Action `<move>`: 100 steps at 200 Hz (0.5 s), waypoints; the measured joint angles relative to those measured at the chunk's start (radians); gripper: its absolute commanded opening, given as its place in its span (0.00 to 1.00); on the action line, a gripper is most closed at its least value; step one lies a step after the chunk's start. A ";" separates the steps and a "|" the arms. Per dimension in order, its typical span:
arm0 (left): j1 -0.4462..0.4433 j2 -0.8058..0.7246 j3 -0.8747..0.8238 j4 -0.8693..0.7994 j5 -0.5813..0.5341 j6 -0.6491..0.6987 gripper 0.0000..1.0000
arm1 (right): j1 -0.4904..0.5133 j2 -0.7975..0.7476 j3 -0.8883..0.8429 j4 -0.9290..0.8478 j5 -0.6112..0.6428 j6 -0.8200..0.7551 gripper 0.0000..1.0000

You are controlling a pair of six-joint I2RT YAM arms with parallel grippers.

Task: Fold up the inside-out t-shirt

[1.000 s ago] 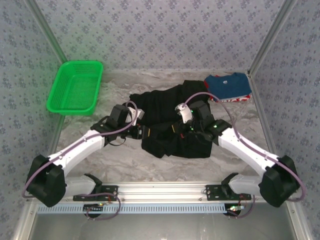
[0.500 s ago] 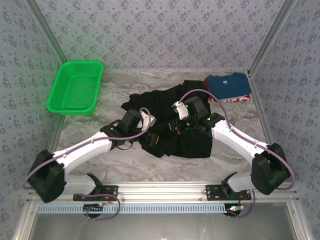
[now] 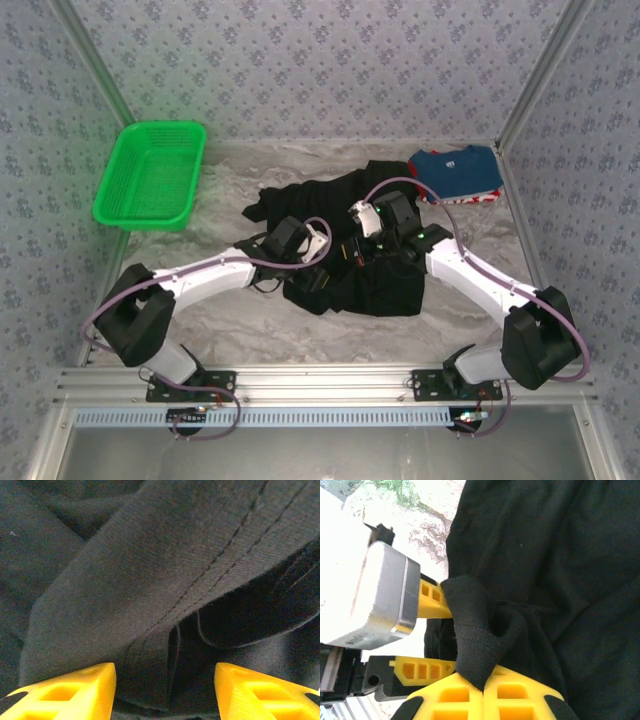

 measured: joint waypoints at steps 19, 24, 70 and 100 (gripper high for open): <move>-0.010 0.024 0.006 -0.004 -0.022 0.016 0.52 | -0.004 0.000 0.000 -0.001 0.000 0.000 0.00; -0.011 0.028 0.006 -0.005 -0.030 0.020 0.50 | -0.005 0.000 0.000 -0.002 0.000 0.000 0.00; -0.013 0.032 0.007 -0.004 -0.057 0.044 0.12 | -0.010 0.000 0.000 -0.007 0.000 0.000 0.00; -0.013 0.006 0.003 0.006 -0.057 0.048 0.00 | -0.016 0.000 0.000 -0.007 0.000 0.000 0.00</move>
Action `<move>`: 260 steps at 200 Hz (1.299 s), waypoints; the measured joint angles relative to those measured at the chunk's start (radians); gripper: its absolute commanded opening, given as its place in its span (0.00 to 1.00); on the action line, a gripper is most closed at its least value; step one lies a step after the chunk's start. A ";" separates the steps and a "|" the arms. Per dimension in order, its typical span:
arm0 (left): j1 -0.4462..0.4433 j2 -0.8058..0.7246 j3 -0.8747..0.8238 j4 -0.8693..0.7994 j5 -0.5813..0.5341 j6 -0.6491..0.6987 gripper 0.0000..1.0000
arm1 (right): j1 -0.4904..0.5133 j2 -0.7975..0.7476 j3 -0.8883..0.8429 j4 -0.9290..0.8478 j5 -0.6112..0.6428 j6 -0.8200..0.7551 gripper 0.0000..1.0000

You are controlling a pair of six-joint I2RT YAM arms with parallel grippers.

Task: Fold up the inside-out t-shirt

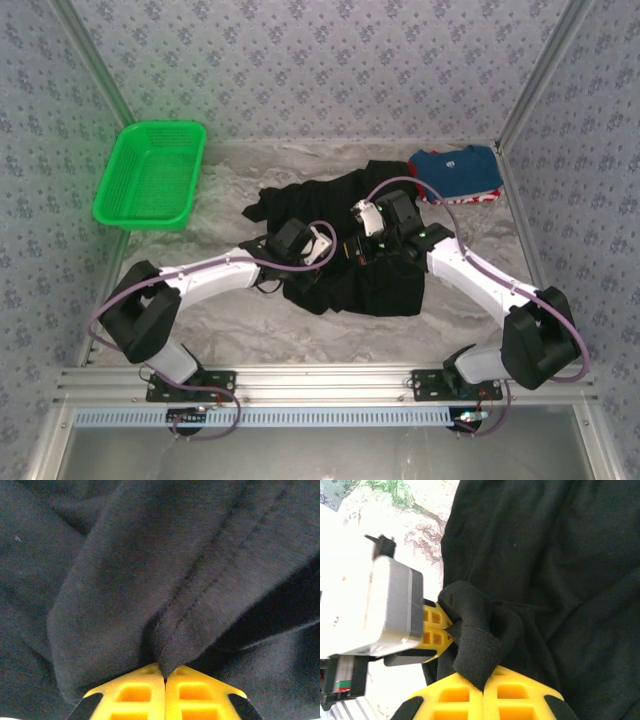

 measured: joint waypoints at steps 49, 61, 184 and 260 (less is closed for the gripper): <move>0.008 -0.159 -0.002 -0.002 0.025 -0.033 0.00 | -0.006 0.000 0.000 -0.011 0.001 0.000 0.00; 0.011 -0.199 -0.002 -0.001 0.043 -0.047 0.00 | -0.006 -0.001 0.000 -0.011 0.003 0.000 0.00; 0.141 -0.286 0.107 -0.181 0.211 -0.179 0.00 | -0.025 0.022 0.101 -0.208 0.266 -0.039 0.23; 0.145 -0.291 0.128 -0.225 0.234 -0.204 0.00 | -0.030 -0.002 0.033 -0.173 0.143 -0.053 0.49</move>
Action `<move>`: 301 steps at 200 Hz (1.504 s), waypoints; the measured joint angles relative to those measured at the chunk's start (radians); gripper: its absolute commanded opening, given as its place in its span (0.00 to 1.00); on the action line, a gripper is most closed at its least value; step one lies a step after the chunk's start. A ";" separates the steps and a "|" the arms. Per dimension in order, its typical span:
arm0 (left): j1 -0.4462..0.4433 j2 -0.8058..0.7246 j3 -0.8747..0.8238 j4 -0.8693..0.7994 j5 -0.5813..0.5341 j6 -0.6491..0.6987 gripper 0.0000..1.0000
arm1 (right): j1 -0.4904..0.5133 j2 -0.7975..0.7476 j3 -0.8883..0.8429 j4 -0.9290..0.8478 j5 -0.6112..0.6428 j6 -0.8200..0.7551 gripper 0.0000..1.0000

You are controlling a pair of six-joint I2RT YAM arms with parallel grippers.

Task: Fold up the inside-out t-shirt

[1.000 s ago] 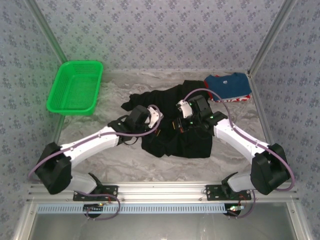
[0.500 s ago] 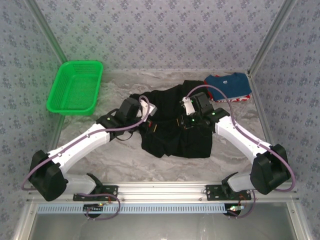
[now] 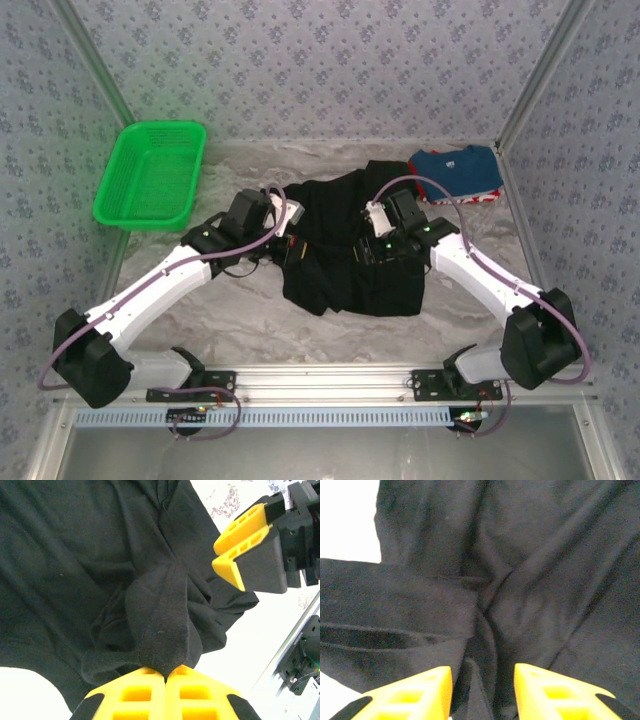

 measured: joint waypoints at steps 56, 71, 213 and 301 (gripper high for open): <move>0.000 0.000 0.002 -0.003 0.000 0.000 0.00 | -0.022 0.018 -0.042 0.106 -0.090 0.029 0.60; 0.000 0.002 0.013 -0.006 0.005 -0.002 0.00 | -0.015 0.004 -0.045 0.123 -0.069 0.007 0.61; 0.011 0.055 0.238 -0.135 0.130 -0.008 0.00 | 0.184 -0.204 -0.195 0.590 0.001 -0.316 0.82; 0.011 0.068 0.258 -0.159 0.130 -0.008 0.00 | 0.235 -0.164 -0.198 0.705 -0.006 -0.385 0.47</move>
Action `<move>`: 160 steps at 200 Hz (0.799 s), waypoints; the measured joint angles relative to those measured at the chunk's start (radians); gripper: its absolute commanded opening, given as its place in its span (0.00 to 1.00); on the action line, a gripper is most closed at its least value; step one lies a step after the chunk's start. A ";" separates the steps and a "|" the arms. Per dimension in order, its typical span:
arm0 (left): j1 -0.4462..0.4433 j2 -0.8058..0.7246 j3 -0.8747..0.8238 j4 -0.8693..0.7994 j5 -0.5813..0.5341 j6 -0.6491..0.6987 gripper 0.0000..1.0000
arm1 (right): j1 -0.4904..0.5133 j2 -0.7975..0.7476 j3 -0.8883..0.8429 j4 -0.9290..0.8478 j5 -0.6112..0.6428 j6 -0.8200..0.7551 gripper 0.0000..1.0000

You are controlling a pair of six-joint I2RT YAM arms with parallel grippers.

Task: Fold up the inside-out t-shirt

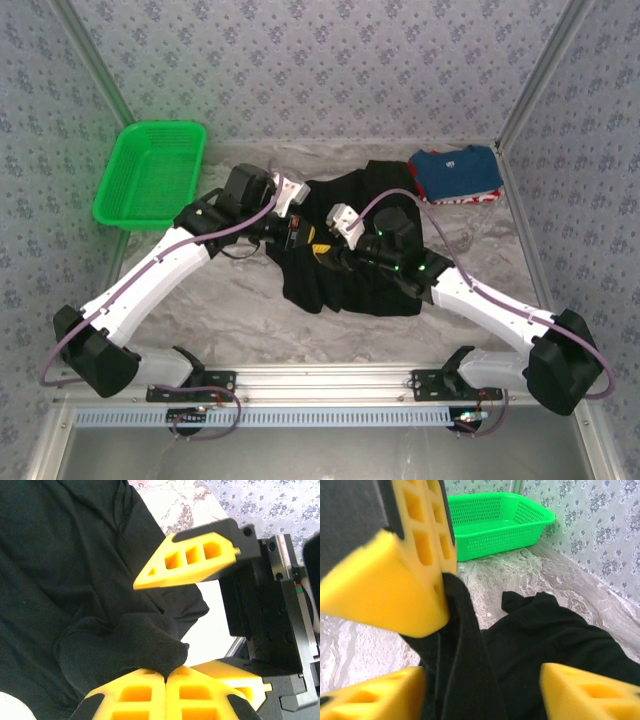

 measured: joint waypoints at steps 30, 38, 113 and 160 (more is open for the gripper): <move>0.000 0.000 0.000 0.000 -0.001 0.000 0.00 | 0.015 0.002 0.000 0.006 0.038 -0.006 0.13; 0.000 0.000 0.000 0.000 -0.002 0.000 0.00 | 0.015 0.001 -0.002 0.006 0.045 -0.005 0.05; 0.000 0.019 0.002 0.014 -0.005 0.023 0.24 | -0.057 -0.065 -0.023 -0.083 -0.064 0.042 0.00; 0.002 -0.037 -0.128 0.164 -0.027 0.136 0.45 | -0.171 -0.104 -0.023 -0.189 -0.261 0.132 0.00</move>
